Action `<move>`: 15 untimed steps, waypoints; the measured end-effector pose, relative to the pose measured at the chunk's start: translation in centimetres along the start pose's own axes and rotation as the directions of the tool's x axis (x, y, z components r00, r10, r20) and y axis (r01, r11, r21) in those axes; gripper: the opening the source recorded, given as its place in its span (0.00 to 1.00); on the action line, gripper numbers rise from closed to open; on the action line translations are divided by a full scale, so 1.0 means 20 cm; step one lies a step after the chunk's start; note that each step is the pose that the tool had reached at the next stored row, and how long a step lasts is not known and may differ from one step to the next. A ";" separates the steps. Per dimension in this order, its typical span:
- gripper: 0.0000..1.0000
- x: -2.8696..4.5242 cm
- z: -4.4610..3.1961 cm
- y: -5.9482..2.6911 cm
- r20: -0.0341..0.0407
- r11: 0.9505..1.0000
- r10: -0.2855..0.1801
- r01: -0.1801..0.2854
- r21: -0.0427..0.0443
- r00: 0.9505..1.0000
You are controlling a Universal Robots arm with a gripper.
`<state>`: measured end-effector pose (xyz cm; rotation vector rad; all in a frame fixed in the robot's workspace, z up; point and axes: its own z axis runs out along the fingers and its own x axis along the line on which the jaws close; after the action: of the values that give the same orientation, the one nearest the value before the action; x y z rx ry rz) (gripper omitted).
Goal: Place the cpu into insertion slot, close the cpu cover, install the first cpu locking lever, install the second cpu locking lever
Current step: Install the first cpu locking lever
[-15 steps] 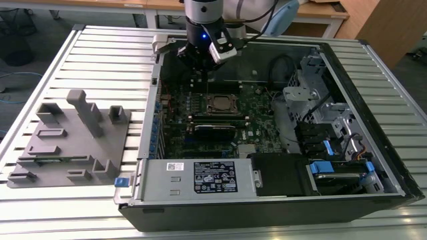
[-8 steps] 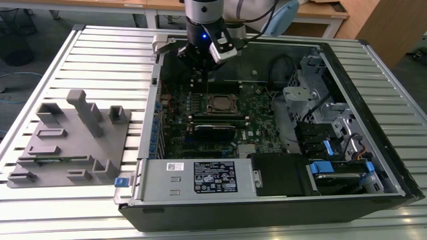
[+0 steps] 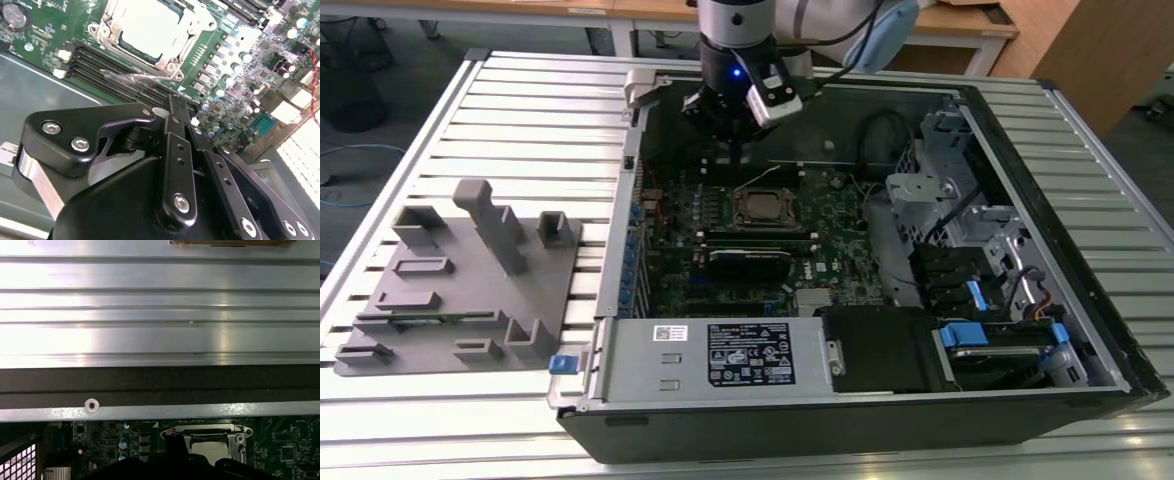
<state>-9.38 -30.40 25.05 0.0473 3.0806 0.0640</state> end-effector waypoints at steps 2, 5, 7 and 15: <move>0.11 -0.006 0.000 0.000 0.000 1.000 0.000 0.000 0.000 1.000; 0.11 -0.006 0.001 0.000 0.000 1.000 0.000 0.000 0.000 1.000; 0.11 -0.010 0.002 0.001 0.000 1.000 0.000 0.000 0.000 1.000; 0.11 -0.078 0.014 0.002 0.000 1.000 0.000 0.000 -0.006 1.000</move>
<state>-7.80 -30.40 24.87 0.0476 3.0804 0.0728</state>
